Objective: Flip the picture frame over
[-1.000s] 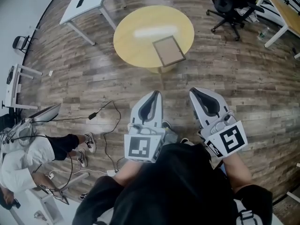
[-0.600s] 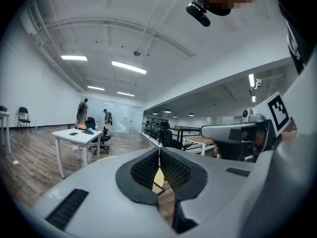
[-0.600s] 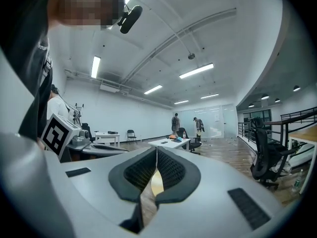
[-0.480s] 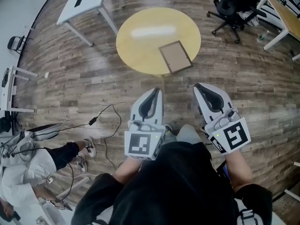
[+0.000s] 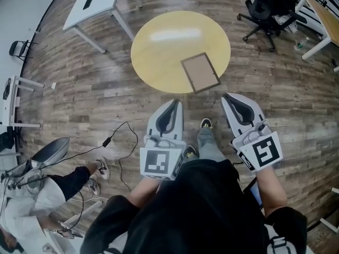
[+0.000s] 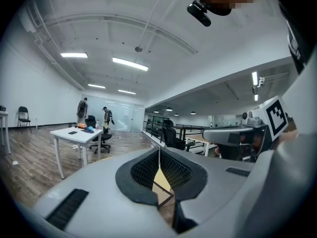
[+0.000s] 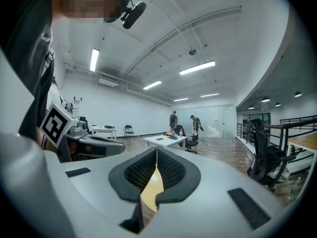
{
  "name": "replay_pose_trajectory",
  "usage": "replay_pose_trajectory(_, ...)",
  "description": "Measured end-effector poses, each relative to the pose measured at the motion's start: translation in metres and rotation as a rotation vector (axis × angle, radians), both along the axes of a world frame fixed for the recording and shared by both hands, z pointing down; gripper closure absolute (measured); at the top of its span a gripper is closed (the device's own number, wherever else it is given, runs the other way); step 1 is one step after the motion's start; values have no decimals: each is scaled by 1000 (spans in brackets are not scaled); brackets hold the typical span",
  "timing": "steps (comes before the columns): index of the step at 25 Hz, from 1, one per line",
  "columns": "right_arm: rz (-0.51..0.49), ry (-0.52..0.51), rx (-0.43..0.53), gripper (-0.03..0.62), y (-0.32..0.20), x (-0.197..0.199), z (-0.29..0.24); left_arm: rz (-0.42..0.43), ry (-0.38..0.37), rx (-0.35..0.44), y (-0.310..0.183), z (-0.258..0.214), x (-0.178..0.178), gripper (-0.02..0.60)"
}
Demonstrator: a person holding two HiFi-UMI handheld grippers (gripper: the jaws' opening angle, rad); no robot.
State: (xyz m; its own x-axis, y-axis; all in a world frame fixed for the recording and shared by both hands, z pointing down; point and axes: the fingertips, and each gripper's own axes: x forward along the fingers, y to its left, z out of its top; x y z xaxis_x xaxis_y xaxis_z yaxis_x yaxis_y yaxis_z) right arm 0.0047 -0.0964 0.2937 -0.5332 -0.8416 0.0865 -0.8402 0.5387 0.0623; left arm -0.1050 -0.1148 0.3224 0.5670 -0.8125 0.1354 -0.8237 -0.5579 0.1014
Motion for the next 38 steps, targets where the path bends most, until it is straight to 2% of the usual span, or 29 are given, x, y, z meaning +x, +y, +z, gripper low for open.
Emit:
replay_pose_trajectory(9, -76, 78, -9, 576, -81, 30, 19, -60, -41, -15, -84, 1, 31, 552)
replay_pose_trajectory(12, -129, 168, -6, 576, -103, 36, 31, -64, -39, -6, -107, 4, 43, 552)
replay_pose_trajectory(16, -217, 288, -39, 576, -125, 43, 63, -120, -66, -48, -134, 13, 54, 552)
replay_pose_trajectory(19, -310, 379, -42, 576, -135, 41, 93, -122, -74, -16, -147, 18, 68, 552)
replay_pose_trajectory(22, -414, 445, -67, 576, -141, 29, 130, -178, -87, -47, -156, 24, 66, 552)
replay_pose_trajectory(28, -678, 587, -204, 574, -128, -4, 237, -250, -93, -98, -170, 43, 49, 552)
replay_pose_trajectory(32, -734, 701, -273, 555, -123, -15, 303, -256, -84, -116, -178, 65, 38, 552)
replay_pose_trajectory(34, -758, 760, -304, 477, -120, -19, 334, -262, -79, -137, -179, 79, 32, 552)
replay_pose_trajectory(35, -766, 785, -309, 453, -120, -21, 346, -260, -74, -145, -180, 86, 30, 552)
replay_pose_trajectory(38, -778, 898, -260, 442, -122, -26, 378, -259, -83, -183, -181, 104, 25, 552)
